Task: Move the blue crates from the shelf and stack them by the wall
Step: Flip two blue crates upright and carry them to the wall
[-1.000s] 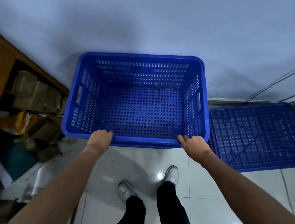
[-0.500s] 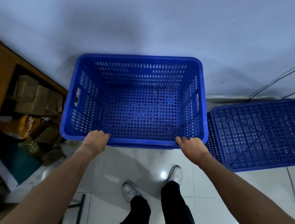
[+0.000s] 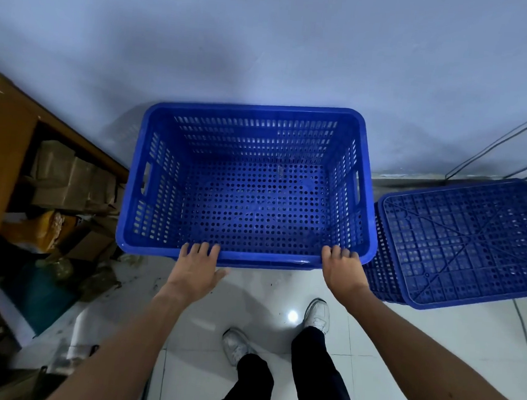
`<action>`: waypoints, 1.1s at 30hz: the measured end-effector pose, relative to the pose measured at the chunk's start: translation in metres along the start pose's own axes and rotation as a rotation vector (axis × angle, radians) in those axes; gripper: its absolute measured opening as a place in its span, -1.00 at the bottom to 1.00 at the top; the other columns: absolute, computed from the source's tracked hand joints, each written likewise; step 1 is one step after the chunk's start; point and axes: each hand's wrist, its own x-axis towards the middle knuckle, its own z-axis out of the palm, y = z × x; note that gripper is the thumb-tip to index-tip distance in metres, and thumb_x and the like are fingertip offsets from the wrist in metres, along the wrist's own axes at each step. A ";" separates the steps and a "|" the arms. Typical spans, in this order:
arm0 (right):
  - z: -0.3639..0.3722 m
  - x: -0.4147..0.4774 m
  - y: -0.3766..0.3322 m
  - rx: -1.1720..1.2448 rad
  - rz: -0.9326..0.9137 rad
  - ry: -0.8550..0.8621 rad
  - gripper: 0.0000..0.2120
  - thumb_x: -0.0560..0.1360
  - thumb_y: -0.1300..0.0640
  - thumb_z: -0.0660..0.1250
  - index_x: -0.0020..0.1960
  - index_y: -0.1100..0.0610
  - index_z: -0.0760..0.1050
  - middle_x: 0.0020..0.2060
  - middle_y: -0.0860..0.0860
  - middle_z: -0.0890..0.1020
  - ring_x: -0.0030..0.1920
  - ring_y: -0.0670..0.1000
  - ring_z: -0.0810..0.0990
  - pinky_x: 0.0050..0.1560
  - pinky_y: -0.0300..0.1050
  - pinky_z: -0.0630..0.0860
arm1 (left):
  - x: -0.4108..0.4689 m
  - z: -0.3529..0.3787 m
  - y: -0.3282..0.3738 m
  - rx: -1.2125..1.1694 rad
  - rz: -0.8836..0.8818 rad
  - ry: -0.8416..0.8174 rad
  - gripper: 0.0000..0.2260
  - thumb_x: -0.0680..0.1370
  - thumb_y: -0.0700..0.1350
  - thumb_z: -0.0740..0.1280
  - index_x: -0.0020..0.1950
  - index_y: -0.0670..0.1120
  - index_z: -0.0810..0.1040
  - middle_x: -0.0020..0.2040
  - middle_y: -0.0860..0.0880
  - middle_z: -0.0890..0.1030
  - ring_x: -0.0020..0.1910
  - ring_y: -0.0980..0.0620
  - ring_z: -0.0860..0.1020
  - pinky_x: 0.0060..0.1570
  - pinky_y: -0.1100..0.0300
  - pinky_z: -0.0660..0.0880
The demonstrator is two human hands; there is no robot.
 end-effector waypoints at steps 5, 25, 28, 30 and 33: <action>0.004 0.005 0.005 0.012 -0.018 0.045 -0.80 0.57 0.27 0.09 0.20 0.19 0.30 0.01 0.13 0.52 -0.03 0.13 0.58 -0.02 0.01 0.50 | 0.017 -0.005 0.000 -0.040 0.072 -0.003 -0.50 0.66 0.21 -0.15 0.38 -0.01 0.36 0.21 -0.07 0.55 0.19 -0.11 0.52 0.27 -0.05 0.41; -0.002 0.010 0.009 0.155 -0.012 -0.066 -0.72 0.52 0.21 0.16 0.22 0.15 0.25 0.11 0.14 0.48 0.10 0.15 0.51 0.15 0.01 0.43 | 0.014 -0.027 0.013 0.019 -0.109 -0.173 -0.52 0.67 0.20 -0.10 0.46 0.00 0.29 0.30 -0.13 0.49 0.30 -0.16 0.44 0.36 -0.09 0.32; -0.004 0.002 0.015 0.192 -0.023 -0.084 -0.65 0.51 0.20 0.15 0.28 0.17 0.27 0.16 0.14 0.46 0.17 0.15 0.47 0.30 0.03 0.36 | 0.004 -0.038 0.023 -0.081 -0.157 -0.219 -0.54 0.69 0.15 -0.07 0.52 -0.01 0.20 0.43 -0.16 0.37 0.42 -0.17 0.33 0.38 -0.09 0.32; -0.003 -0.005 0.018 0.184 -0.026 -0.055 -0.57 0.51 0.18 0.14 0.36 0.21 0.25 0.21 0.15 0.45 0.21 0.16 0.44 0.36 0.05 0.31 | -0.003 -0.046 0.026 -0.153 -0.165 -0.248 -0.52 0.69 0.15 -0.06 0.58 0.00 0.12 0.54 -0.16 0.23 0.51 -0.17 0.20 0.40 -0.09 0.28; -0.008 -0.026 0.027 0.188 -0.002 -0.046 -0.42 0.52 0.16 0.13 0.50 0.27 0.12 0.33 0.20 0.38 0.32 0.19 0.37 0.42 0.06 0.24 | -0.015 -0.059 0.032 -0.247 -0.152 -0.289 -0.48 0.68 0.17 -0.04 0.61 0.03 0.06 0.59 -0.15 0.13 0.55 -0.16 0.13 0.47 -0.08 0.22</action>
